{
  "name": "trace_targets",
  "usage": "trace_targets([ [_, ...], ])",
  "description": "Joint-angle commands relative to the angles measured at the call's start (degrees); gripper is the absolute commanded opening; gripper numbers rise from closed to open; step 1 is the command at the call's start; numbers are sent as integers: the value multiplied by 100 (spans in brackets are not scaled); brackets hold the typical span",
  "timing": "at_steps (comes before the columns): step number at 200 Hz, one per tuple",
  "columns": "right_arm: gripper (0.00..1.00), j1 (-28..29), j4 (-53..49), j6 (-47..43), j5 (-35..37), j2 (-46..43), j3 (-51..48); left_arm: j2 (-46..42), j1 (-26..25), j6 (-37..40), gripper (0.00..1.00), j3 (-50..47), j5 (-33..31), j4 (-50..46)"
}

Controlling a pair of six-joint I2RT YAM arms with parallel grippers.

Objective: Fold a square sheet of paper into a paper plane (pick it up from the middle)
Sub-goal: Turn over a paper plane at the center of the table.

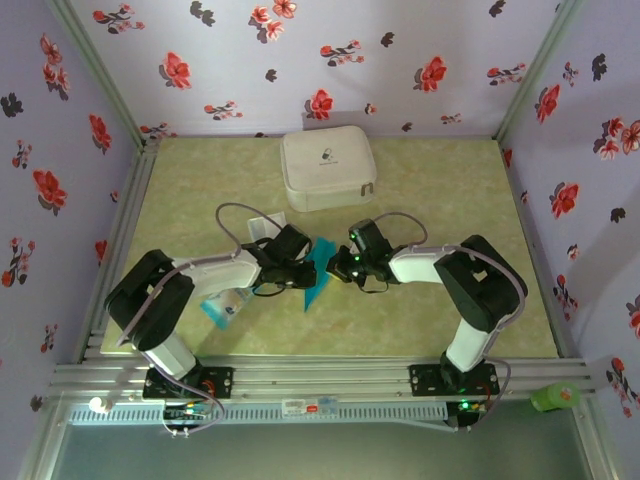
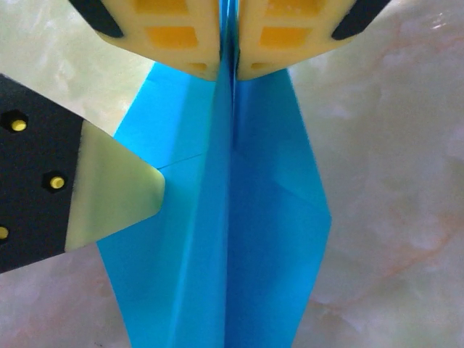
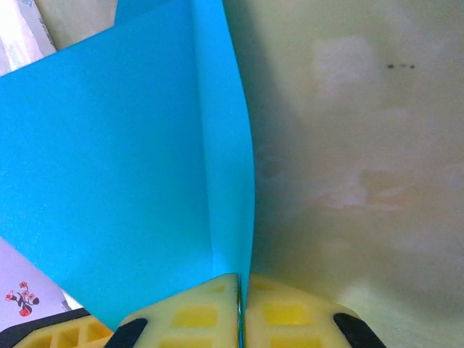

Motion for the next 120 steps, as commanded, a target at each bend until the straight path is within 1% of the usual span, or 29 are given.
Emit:
trace_targets([
  [1,8,36,48,-4,-4,66,103,100,-53,124,16,166,132,-41],
  [60,9,35,90,11,-54,125,120,240,-50,137,20,206,226,-38],
  [120,8,36,119,24,-52,104,92,372,-50,184,19,291,119,-113],
])
